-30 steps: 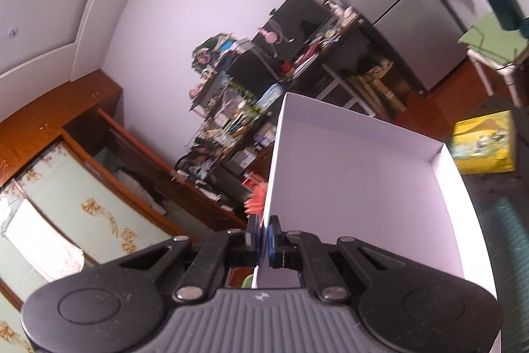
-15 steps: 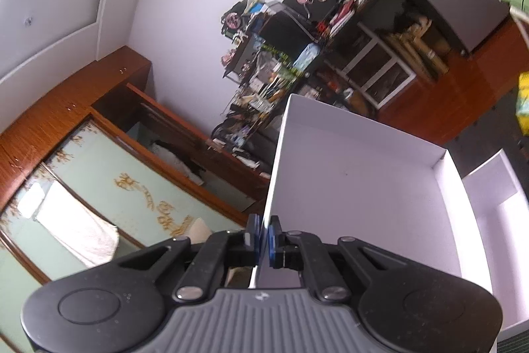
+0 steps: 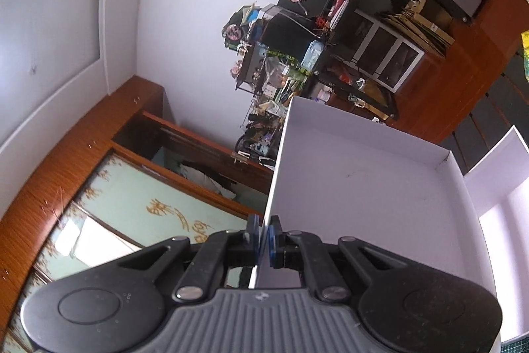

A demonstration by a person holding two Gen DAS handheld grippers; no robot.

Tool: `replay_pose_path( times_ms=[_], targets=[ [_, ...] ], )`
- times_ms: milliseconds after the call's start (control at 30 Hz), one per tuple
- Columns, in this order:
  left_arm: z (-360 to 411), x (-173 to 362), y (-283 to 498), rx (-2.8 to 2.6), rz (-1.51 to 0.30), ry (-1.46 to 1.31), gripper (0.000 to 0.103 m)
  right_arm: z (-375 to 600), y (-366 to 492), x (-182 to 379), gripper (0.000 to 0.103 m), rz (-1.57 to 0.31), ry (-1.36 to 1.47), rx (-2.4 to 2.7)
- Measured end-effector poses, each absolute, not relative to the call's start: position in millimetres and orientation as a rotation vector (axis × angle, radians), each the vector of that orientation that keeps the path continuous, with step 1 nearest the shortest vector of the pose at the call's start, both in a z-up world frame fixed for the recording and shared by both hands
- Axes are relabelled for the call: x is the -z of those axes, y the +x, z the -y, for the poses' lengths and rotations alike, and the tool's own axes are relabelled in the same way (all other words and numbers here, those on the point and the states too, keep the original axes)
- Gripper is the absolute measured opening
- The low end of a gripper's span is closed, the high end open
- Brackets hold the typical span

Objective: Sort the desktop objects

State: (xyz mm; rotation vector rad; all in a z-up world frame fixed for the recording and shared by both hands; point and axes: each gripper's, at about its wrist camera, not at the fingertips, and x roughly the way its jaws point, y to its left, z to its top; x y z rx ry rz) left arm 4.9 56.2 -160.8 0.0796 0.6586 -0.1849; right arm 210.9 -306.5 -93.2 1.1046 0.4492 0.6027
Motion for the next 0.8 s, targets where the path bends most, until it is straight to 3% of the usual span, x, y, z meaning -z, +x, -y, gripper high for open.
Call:
replay_pose_path(
  times_ms=[800],
  targets=[
    [-42.0, 158.7, 11.8, 0.28, -0.649, 0.053, 0.103, 344.5, 206.4, 104.3, 0.007, -0.402, 1.121, -0.536]
  ],
)
